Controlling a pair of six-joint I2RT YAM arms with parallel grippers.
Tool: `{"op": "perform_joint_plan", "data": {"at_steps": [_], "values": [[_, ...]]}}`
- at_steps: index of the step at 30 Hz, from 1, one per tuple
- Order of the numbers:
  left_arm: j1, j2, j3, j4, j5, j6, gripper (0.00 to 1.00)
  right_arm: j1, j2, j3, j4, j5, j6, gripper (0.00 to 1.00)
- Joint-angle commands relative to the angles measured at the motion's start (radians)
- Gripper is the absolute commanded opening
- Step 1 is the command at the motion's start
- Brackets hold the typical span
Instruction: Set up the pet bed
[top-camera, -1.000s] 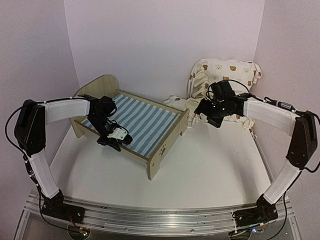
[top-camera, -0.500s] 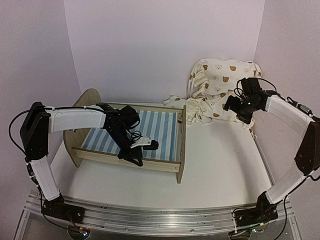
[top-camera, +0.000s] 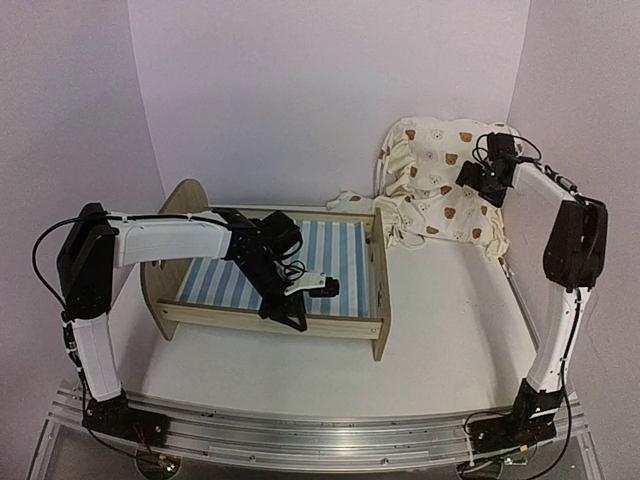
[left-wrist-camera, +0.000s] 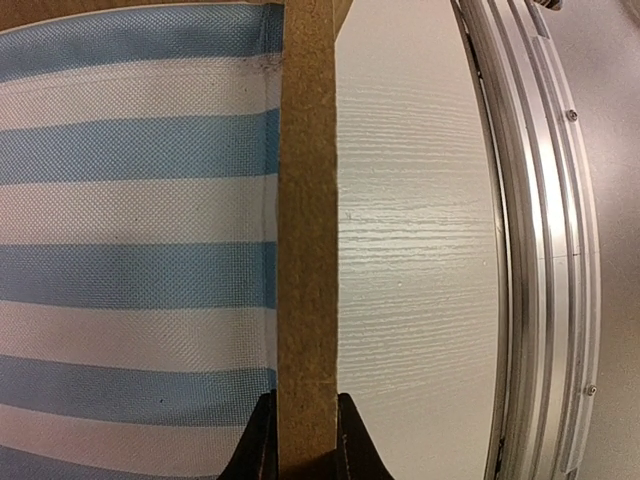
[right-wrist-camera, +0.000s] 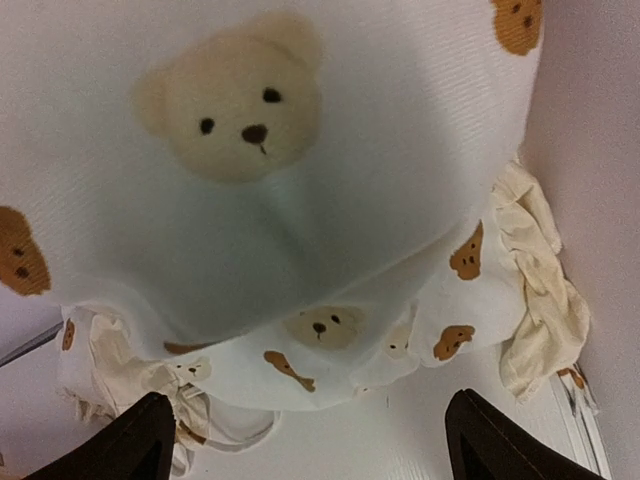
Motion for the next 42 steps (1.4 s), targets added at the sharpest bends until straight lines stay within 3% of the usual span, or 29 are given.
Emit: {"op": "perform_joint_plan", "data": {"at_steps": [1,5,12,16,18,20,32,39,42], "values": [[-0.014,0.001,0.028,-0.036,0.123,-0.035,0.21,0.005,0.088,0.042,0.2,0.001,-0.012,0.94],[-0.008,-0.015,0.109,-0.124,0.116,-0.012,0.45,0.005,0.131,-0.02,0.418,0.044,-0.015,0.91],[0.052,-0.055,0.337,-0.258,0.137,-0.039,0.66,0.005,0.281,0.065,0.499,0.125,-0.018,0.86],[0.109,-0.127,0.362,-0.194,0.174,-0.099,0.73,0.005,0.315,0.121,0.502,0.115,-0.023,0.49],[0.156,-0.164,0.356,-0.133,0.18,-0.15,0.74,0.005,0.283,0.124,0.505,0.108,-0.046,0.21],[0.203,-0.177,0.371,-0.095,0.174,-0.194,0.75,0.005,0.225,0.105,0.512,0.099,-0.091,0.0],[0.39,-0.218,0.497,0.039,0.091,-0.344,0.81,0.005,-0.357,-0.104,0.521,-0.098,-0.348,0.0],[0.419,-0.212,0.596,0.066,0.026,-0.379,0.88,0.016,-0.473,-0.056,0.521,-0.416,-0.279,0.0],[0.432,-0.219,0.626,0.072,-0.011,-0.396,0.91,0.098,-0.449,0.016,0.521,-0.559,-0.232,0.0]]}}
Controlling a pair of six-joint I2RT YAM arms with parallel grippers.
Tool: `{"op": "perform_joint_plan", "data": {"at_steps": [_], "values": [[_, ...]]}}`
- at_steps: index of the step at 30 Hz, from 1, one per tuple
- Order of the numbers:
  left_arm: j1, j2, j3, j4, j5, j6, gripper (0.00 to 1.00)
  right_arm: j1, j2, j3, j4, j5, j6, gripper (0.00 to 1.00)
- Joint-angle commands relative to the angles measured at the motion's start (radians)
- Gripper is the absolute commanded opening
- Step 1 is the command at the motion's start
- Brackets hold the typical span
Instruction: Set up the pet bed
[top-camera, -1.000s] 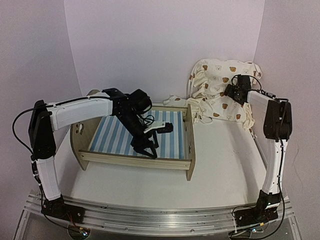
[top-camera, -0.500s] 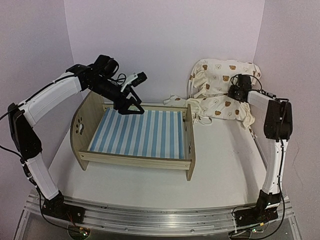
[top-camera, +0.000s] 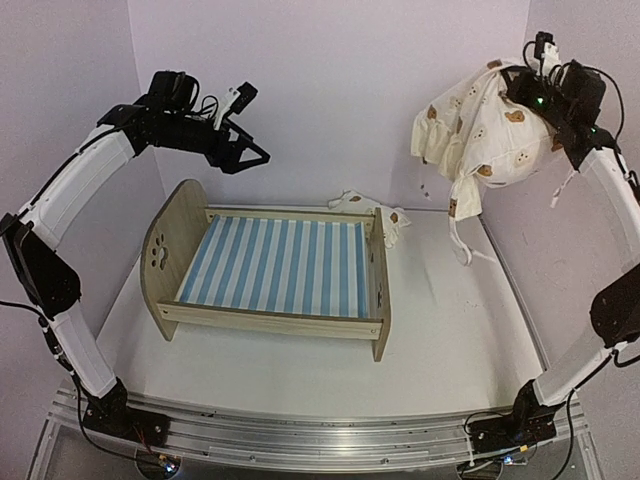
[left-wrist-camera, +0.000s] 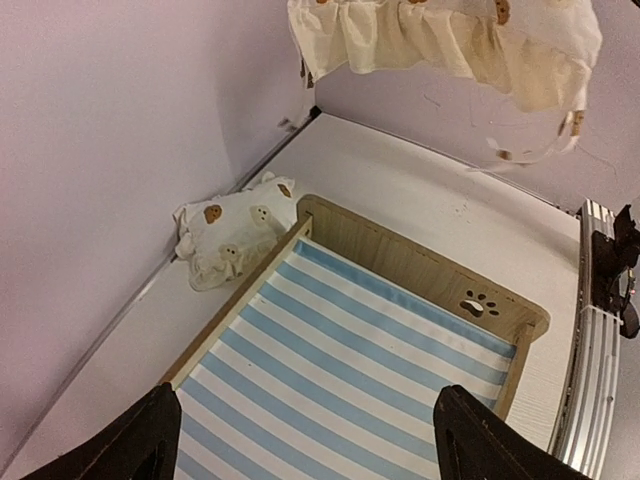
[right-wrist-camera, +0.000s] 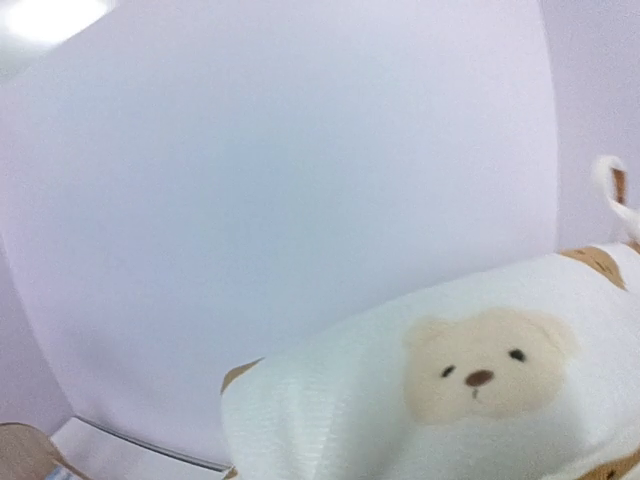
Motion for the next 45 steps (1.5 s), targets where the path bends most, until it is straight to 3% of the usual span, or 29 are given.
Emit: {"op": "perform_joint_plan", "data": {"at_steps": [1,7,14,25,26,28,30,33,38,45], "values": [[0.02,-0.057,0.083,0.056,-0.07,-0.047,0.92,0.13,0.056,0.103,0.062,-0.297,0.054,0.0],[0.078,-0.078,0.162,0.069,-0.125,-0.089,0.99,0.388,0.203,0.243,0.063,-0.479,0.132,0.0],[0.124,-0.131,0.175,0.072,-0.166,-0.111,1.0,0.558,0.351,0.248,0.063,-0.535,0.189,0.0],[0.126,-0.237,-0.29,0.071,-0.188,-0.213,0.92,0.657,0.477,0.112,-0.126,-0.55,0.148,0.0],[0.127,-0.24,-0.334,0.074,-0.199,-0.231,0.91,0.669,0.48,0.089,-0.139,-0.54,0.145,0.04],[0.126,-0.243,-0.408,0.081,-0.204,-0.257,0.89,0.683,0.481,0.051,-0.172,-0.508,0.149,0.35],[0.125,-0.242,-0.47,0.089,-0.204,-0.272,0.88,0.684,0.465,0.028,-0.228,-0.435,0.17,0.56],[0.125,-0.237,-0.521,0.118,-0.217,-0.281,0.87,0.679,0.403,0.018,-0.352,-0.201,0.183,0.75],[0.118,-0.185,-0.519,0.145,-0.191,-0.305,0.82,0.627,0.228,-0.062,-0.435,0.084,0.371,0.79],[0.087,-0.082,-0.446,0.202,-0.153,-0.35,0.8,0.592,0.007,-0.2,-0.519,0.359,0.471,0.83]]}}
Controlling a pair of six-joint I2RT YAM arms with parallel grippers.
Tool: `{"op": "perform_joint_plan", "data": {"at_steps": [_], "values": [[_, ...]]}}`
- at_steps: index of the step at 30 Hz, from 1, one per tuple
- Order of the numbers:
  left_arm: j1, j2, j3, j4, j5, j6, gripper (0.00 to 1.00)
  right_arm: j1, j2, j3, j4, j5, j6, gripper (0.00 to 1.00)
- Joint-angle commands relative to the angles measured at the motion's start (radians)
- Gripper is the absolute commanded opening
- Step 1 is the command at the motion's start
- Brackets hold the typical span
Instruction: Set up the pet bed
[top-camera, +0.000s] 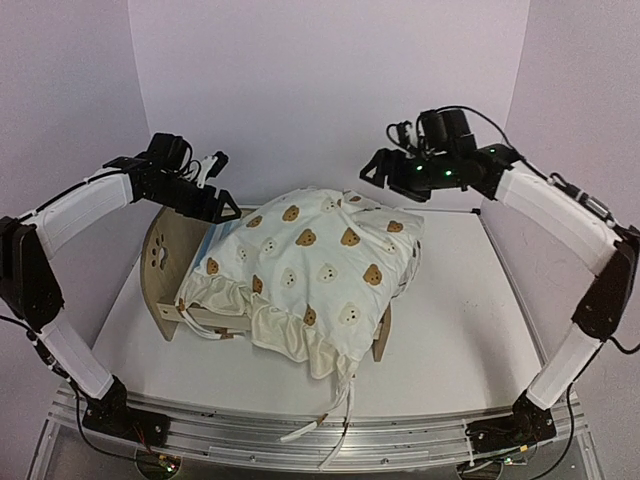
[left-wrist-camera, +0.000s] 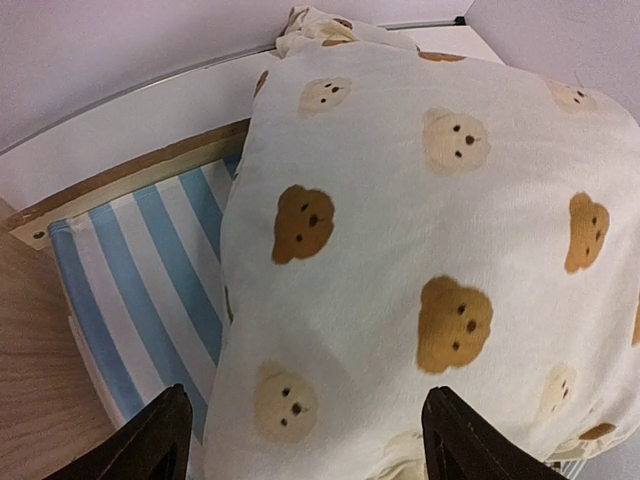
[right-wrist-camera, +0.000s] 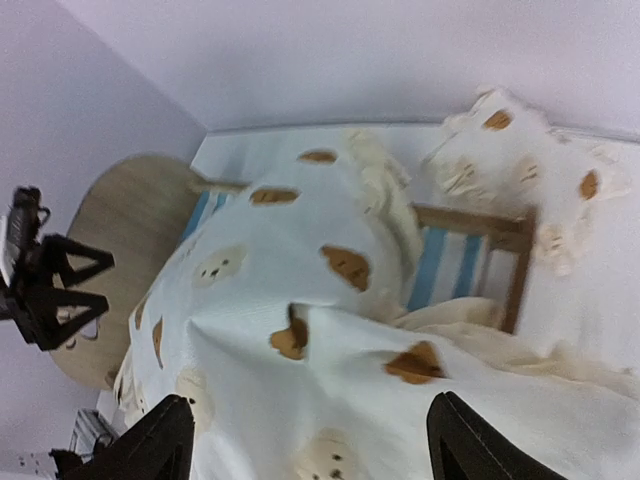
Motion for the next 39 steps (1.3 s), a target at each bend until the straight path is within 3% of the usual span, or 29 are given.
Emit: {"op": "perform_joint_plan", "data": {"at_steps": [1,5,11,14,16,18,20,21,23,24,31,39], "values": [[-0.023,0.081,0.097,0.088,0.052,-0.052,0.8,-0.05,-0.158,-0.114,-0.074,0.215,0.157,0.83],[-0.045,0.168,0.144,0.127,0.069,-0.058,0.81,-0.201,-0.198,-0.307,-0.067,0.049,0.357,0.83],[-0.051,0.261,0.145,0.157,0.121,-0.06,0.87,-0.212,-0.124,-0.337,0.08,-0.151,0.34,0.89],[-0.052,0.285,0.121,0.173,0.135,-0.066,0.86,-0.213,-0.104,-0.372,0.195,-0.211,0.354,0.87],[-0.053,0.291,0.107,0.183,0.149,-0.071,0.85,-0.215,-0.09,-0.401,0.273,-0.24,0.378,0.79],[-0.055,0.295,0.104,0.184,0.171,-0.074,0.76,-0.216,-0.069,-0.404,0.283,-0.26,0.376,0.59],[-0.056,0.295,0.106,0.175,0.196,-0.074,0.6,-0.215,-0.049,-0.389,0.282,-0.277,0.358,0.31],[-0.056,0.293,0.11,0.166,0.214,-0.073,0.46,-0.215,-0.044,-0.376,0.282,-0.283,0.342,0.18],[-0.056,0.285,0.122,0.147,0.236,-0.073,0.12,-0.216,-0.044,-0.349,0.279,-0.283,0.307,0.04],[-0.056,0.277,0.132,0.134,0.244,-0.074,0.02,-0.215,-0.046,-0.33,0.276,-0.279,0.281,0.0],[-0.049,0.125,0.19,0.086,0.204,0.005,0.0,-0.214,-0.023,-0.073,0.183,-0.306,0.084,0.0],[-0.041,-0.075,0.219,0.029,0.077,0.145,0.0,-0.203,0.07,0.253,0.181,-0.382,0.061,0.0]]}}
